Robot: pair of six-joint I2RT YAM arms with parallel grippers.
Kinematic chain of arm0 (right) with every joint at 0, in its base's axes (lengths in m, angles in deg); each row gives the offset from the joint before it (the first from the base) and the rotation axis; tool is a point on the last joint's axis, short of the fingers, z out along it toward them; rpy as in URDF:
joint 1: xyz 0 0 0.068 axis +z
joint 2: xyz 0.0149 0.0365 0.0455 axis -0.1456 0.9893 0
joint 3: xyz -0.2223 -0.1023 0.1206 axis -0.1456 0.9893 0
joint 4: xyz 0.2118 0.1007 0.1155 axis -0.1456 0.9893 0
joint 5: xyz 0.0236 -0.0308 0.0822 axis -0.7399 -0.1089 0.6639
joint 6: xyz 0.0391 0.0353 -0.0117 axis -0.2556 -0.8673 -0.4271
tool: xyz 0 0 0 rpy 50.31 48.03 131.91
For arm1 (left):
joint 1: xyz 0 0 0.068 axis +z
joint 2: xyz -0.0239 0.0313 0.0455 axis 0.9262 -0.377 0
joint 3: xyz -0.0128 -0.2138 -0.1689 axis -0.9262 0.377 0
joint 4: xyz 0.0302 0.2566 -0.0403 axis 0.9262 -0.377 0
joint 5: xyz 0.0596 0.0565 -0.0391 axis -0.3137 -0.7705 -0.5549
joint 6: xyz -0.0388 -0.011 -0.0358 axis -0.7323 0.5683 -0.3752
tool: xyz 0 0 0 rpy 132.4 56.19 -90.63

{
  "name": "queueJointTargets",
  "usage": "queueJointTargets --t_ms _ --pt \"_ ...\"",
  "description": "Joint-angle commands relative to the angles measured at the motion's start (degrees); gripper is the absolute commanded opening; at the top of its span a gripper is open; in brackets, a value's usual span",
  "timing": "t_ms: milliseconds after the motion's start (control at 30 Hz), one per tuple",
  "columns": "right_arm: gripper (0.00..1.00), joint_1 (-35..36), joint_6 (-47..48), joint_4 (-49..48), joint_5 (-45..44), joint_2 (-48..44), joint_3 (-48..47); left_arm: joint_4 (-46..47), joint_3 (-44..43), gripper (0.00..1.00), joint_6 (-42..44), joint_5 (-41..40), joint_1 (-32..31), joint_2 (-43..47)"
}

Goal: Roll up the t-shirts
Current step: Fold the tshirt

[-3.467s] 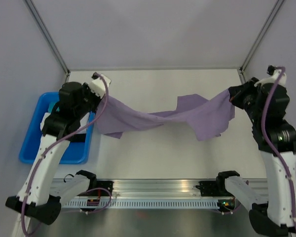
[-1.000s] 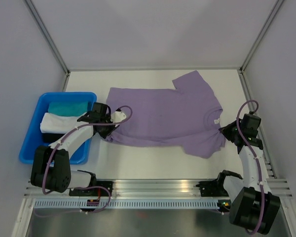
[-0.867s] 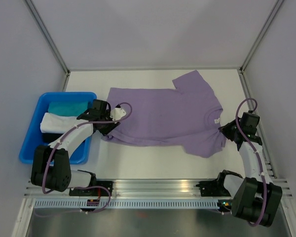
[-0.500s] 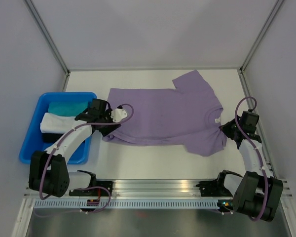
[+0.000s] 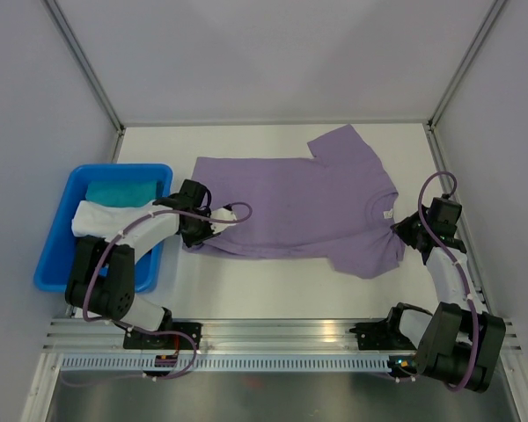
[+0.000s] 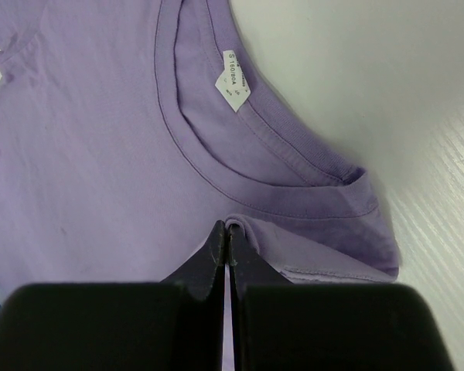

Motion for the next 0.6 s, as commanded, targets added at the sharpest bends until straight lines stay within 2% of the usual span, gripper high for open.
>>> queueJointTargets --t_ms 0,33,100,133,167,233,267,300,467,567 --pt "0.00 0.09 1.04 -1.56 -1.66 0.05 -2.59 -0.36 -1.17 0.28 4.05 -3.94 -0.02 -2.21" --pt "0.00 0.09 1.13 -1.47 -1.66 0.05 -2.85 -0.36 -1.43 0.14 4.31 -4.30 0.07 -2.30" --pt "0.00 0.09 1.22 -1.29 -1.58 0.14 -3.29 -1.15 -2.22 0.08 3.88 -3.78 0.07 -1.08" --pt "0.00 0.09 1.22 -1.29 -1.58 0.05 -3.38 -1.50 -2.92 0.09 3.79 -3.43 -0.01 -0.55" --pt "0.00 0.09 1.22 -1.21 -1.58 0.05 -3.47 -2.28 -3.19 0.11 3.70 -2.64 0.07 0.07" --pt "0.00 0.09 1.31 -0.94 -1.49 -0.21 -3.65 -2.38 -3.37 0.22 3.79 -2.20 0.07 1.29" --pt "0.00 0.09 1.31 -0.94 -1.31 -0.30 -3.56 -2.38 -3.37 0.36 3.70 -1.24 0.07 1.39" --pt "0.00 0.09 1.39 -0.94 -1.22 -0.30 -3.47 -2.38 -3.54 0.41 3.18 -0.62 0.07 1.22" --pt "0.00 0.09 1.92 -1.12 -1.40 -0.30 -2.94 -2.38 -4.78 0.47 -0.69 2.81 -0.89 -1.77" --pt "0.00 0.09 1.75 -1.12 -1.31 -0.39 -2.94 -1.07 -3.55 0.48 -0.52 1.16 -2.82 -3.00"
